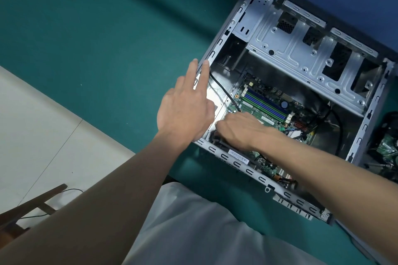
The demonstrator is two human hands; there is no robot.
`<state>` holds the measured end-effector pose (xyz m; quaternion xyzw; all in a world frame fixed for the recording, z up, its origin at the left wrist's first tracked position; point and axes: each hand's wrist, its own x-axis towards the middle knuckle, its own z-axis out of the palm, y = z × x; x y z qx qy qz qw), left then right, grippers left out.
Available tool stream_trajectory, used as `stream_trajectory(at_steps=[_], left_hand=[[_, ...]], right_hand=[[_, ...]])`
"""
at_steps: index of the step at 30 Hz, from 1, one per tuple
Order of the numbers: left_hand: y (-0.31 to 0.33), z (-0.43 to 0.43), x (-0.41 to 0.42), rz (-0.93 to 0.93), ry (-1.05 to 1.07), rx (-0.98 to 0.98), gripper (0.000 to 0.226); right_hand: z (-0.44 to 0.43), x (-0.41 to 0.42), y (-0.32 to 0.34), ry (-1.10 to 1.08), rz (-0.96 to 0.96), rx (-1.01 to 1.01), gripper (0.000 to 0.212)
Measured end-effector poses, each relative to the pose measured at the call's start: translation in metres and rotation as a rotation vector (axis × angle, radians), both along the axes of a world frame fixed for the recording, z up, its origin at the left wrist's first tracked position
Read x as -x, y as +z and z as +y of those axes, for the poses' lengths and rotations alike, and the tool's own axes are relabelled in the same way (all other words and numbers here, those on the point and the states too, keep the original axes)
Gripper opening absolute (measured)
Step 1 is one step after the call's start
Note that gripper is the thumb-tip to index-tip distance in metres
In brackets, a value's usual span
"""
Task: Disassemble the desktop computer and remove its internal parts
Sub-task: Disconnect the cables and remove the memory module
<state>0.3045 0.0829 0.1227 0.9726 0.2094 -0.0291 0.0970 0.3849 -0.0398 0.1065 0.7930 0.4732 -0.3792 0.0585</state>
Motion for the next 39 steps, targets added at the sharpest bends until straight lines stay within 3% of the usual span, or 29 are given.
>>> stream_trajectory(at_steps=[5, 14, 17, 22, 28, 34, 39], left_hand=[[0.0, 0.001, 0.0, -0.005, -0.001, 0.001, 0.071], [0.001, 0.001, 0.001, -0.013, 0.002, 0.007, 0.071], [0.001, 0.0, 0.001, -0.012, -0.002, 0.022, 0.071], [0.0, 0.0, 0.001, -0.026, 0.006, 0.02, 0.071], [0.001, 0.0, 0.001, -0.026, 0.007, 0.03, 0.07], [0.001, 0.0, 0.001, -0.025, 0.007, 0.033, 0.07], [0.0, 0.0, 0.001, -0.022, 0.006, 0.034, 0.07]], right_hand=[[0.006, -0.004, 0.004, 0.093, 0.026, 0.009, 0.037], [0.014, -0.007, 0.008, 0.498, -0.06, 0.008, 0.04], [0.016, -0.009, 0.008, 0.545, -0.068, 0.014, 0.035], [0.024, -0.004, 0.007, 0.402, -0.066, 0.034, 0.022], [0.013, -0.006, -0.005, 0.09, -0.079, 0.024, 0.035], [0.005, -0.012, -0.016, -0.242, 0.089, -0.075, 0.005], [-0.006, -0.005, -0.023, -0.173, -0.027, -0.065, 0.031]])
